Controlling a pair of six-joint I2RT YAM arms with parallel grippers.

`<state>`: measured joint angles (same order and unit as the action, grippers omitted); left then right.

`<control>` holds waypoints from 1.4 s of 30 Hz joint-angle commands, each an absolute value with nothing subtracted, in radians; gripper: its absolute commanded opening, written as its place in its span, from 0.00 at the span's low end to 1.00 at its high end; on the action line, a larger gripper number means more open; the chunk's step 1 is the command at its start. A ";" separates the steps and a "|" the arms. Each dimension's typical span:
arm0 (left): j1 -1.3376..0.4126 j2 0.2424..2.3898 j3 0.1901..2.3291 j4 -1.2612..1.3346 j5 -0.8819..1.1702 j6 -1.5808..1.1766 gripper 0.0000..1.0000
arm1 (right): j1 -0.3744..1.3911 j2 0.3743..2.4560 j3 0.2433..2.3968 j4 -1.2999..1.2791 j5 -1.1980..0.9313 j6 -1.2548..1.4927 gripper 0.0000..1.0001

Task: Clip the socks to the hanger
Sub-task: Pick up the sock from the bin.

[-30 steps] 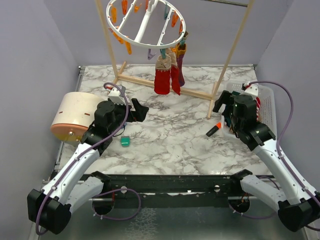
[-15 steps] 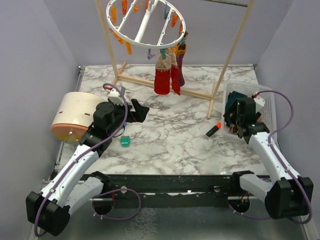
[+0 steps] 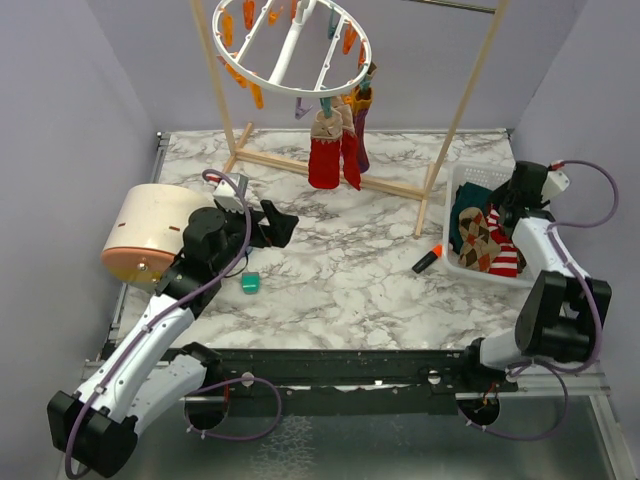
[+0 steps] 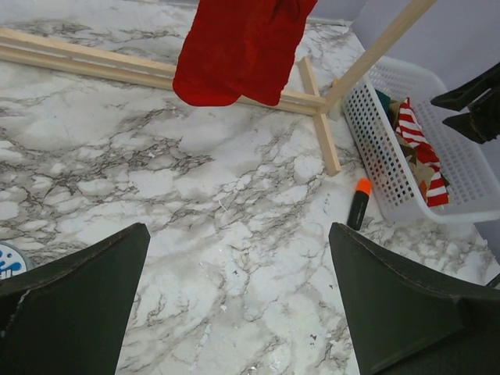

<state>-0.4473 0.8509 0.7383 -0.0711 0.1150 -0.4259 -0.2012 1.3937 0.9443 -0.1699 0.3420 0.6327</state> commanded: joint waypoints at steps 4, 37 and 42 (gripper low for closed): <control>-0.456 0.802 0.746 -0.087 0.089 -0.407 0.99 | -0.220 1.605 1.060 0.005 0.124 0.522 0.53; -0.454 0.904 0.753 -0.079 0.116 -0.414 0.99 | -0.201 1.640 0.899 0.002 0.078 0.617 0.48; -0.454 0.902 0.752 -0.081 0.112 -0.414 0.99 | -0.198 1.597 0.877 0.002 0.086 0.622 0.28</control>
